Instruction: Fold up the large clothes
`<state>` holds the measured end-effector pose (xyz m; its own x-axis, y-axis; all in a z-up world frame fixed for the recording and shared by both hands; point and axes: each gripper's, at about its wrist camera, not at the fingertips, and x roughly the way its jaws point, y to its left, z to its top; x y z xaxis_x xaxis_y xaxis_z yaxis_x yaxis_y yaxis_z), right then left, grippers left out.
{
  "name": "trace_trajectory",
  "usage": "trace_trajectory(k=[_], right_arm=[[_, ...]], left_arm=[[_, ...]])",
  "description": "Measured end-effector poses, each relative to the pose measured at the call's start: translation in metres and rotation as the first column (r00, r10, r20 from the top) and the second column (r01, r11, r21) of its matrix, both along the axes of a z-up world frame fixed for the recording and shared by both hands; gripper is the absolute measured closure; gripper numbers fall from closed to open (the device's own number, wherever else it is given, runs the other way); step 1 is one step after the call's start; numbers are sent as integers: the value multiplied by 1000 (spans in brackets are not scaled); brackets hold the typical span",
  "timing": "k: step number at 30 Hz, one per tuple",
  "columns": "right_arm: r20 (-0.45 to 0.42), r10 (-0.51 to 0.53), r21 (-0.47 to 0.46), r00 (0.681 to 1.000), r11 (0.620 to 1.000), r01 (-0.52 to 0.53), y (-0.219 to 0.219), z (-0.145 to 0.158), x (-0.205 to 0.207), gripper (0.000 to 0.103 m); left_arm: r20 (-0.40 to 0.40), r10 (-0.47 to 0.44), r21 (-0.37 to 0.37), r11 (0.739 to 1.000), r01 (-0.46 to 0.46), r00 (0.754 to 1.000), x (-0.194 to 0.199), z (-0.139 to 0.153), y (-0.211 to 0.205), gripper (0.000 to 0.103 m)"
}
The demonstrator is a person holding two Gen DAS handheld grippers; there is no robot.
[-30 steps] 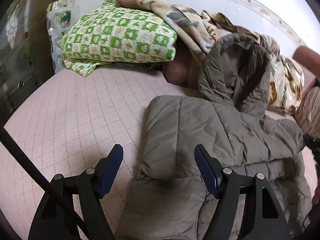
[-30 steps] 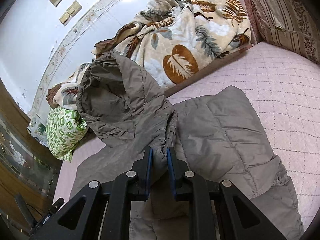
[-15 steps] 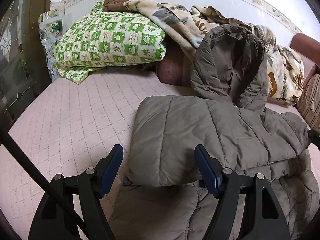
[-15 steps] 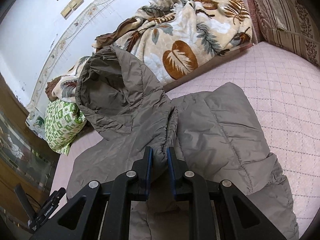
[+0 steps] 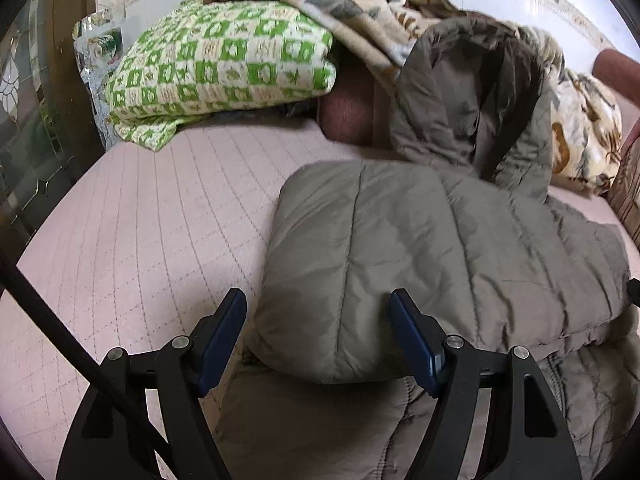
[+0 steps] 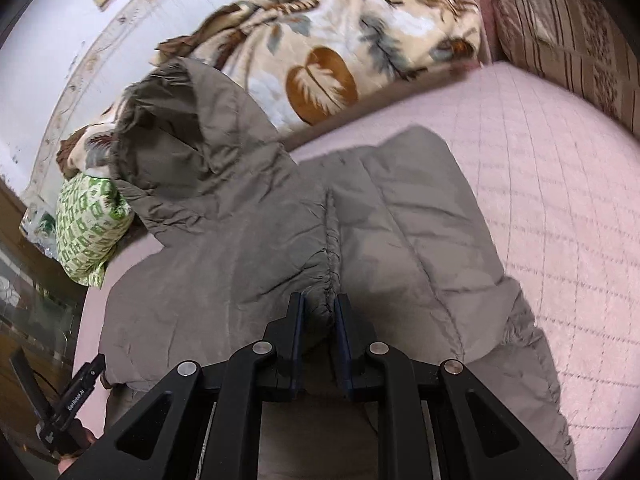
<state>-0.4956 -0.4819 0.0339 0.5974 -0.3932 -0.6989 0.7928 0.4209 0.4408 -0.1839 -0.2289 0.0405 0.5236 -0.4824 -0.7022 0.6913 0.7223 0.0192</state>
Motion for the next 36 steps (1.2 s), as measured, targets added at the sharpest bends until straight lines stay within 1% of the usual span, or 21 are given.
trace_trajectory(k=[4, 7, 9, 14, 16, 18, 20, 21, 22, 23, 24, 25, 27, 28, 30, 32, 36], right_arm=[[-27, -5, -2, 1000, 1000, 5, 0, -3, 1, 87], [-50, -8, -5, 999, 1000, 8, 0, -6, 3, 87], [-64, -9, 2, 998, 1000, 9, 0, -9, 4, 87], [-98, -17, 21, 995, 1000, 20, -1, -16, 7, 86], [-108, -24, 29, 994, 999, 27, -2, -17, 5, 84], [-99, -32, 43, 995, 998, 36, -2, -15, 2, 79], [-93, -48, 45, 995, 998, 53, -2, -9, -2, 77], [-89, -66, 33, 994, 997, 69, -1, -4, -6, 77], [-94, -88, 11, 992, 996, 90, 1, 2, -8, 77], [-110, -124, -45, 986, 992, 120, 5, 11, -11, 77], [-128, -153, -123, 980, 983, 137, 11, 21, -12, 77], [-136, -158, -192, 978, 973, 130, 17, 31, -9, 77], [-104, -132, -244, 986, 964, 104, 26, 40, -4, 77], [-87, -100, -257, 991, 963, 75, 30, 42, 1, 77], [-105, -49, -260, 993, 965, 20, 35, 39, 13, 77], [-125, -13, -250, 992, 968, -19, 38, 31, 26, 77], [-162, 23, -239, 986, 969, -62, 38, 19, 40, 77]], left_arm=[[-19, 5, 17, 1000, -4, 1000, 4, -5, -1, 30], [-24, 18, 53, 998, -17, 1000, 7, -12, -3, 28], [-41, 20, 70, 997, -17, 999, 10, -17, -4, 28], [-71, 35, 90, 996, -28, 997, 14, -24, -3, 23], [-71, 35, 91, 995, -28, 997, 15, -23, -3, 23], [-59, 35, 88, 996, -30, 998, 14, -19, -1, 23], [-21, 40, 60, 997, -39, 999, 10, -7, 3, 23], [-1, 39, 42, 998, -39, 999, 7, -1, 5, 23], [26, 35, 7, 999, -35, 999, 3, 9, 8, 23], [46, 31, -23, 999, -30, 998, -1, 16, 10, 23], [71, 23, -56, 998, -19, 997, -6, 25, 12, 23], [87, 10, -78, 997, -3, 996, -13, 31, 11, 23], [100, -26, -114, 993, 37, 995, -25, 36, 9, 23], [103, -45, -118, 991, 57, 994, -30, 36, 6, 23], [108, -79, -100, 991, 90, 991, -38, 33, -4, 23], [110, -93, -70, 992, 101, 990, -43, 26, -15, 23], [98, -107, -4, 994, 108, 989, -46, 8, -30, 23]])
